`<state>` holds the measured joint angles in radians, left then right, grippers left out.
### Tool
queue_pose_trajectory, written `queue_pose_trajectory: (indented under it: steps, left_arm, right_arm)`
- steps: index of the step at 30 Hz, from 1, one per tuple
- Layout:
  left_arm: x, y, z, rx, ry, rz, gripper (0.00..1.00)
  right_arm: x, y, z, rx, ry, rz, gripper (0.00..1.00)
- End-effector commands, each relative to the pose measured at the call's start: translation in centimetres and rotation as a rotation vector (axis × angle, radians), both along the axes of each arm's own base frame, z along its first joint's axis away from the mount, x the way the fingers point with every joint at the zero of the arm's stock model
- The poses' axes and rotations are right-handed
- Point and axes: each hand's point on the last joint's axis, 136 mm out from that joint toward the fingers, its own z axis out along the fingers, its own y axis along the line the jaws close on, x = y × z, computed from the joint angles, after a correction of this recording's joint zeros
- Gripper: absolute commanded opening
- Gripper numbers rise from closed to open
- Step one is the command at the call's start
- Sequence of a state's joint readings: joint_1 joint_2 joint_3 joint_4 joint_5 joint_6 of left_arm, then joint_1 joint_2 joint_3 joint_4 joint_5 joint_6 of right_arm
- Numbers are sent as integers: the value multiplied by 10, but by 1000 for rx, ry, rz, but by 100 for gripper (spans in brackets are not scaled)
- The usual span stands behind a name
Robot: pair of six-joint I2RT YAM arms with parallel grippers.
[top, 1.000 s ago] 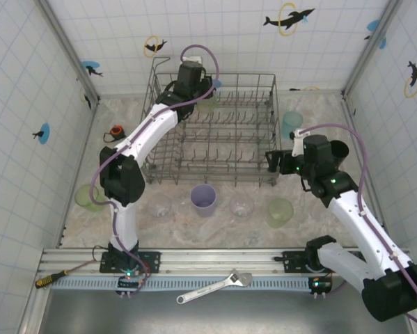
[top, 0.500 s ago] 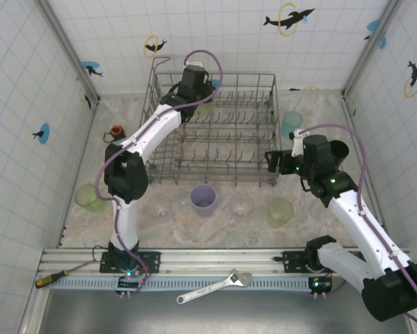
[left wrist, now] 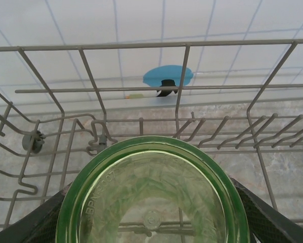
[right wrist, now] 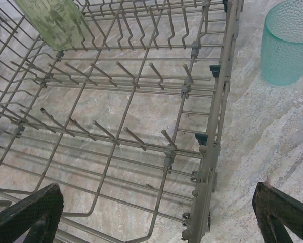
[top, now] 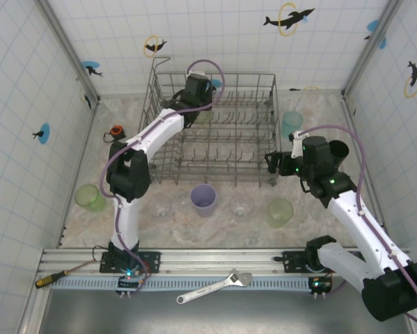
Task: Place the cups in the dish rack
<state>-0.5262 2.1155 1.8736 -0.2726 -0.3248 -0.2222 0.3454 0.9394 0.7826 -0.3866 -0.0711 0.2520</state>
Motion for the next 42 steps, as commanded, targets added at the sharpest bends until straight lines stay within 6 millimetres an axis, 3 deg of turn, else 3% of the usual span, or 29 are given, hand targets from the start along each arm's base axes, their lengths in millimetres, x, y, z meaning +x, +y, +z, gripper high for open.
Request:
queue_pose_trajectory:
  steps: [1,14,18,25,34,37,42]
  left_arm:
    - [8,15,-12,-5,-6,48,0]
    - [5,38,-48,13,-9,117,0]
    - [5,48,-48,44,-37,160,0]
    - [3,37,-12,-43,-86,114,0]
    - [0,30,62,-154,-164,93,0]
    - [-4,28,74,-177,-176,78,0]
    - [-6,27,76,-193,-174,76,0]
  right_arm:
    - [-1,-5,-2,-8,-11,-13,100]
    - [-3,-8,-8,-14,-1,-25,100]
    - [-3,-8,-7,-14,-4,-26,100]
    - [-1,-8,-6,-12,-7,-27,100]
    - [-2,-6,-5,4,-8,-24,100]
    - [-3,-5,-4,12,-9,-22,100]
    - [-3,-5,-1,12,-15,-22,100]
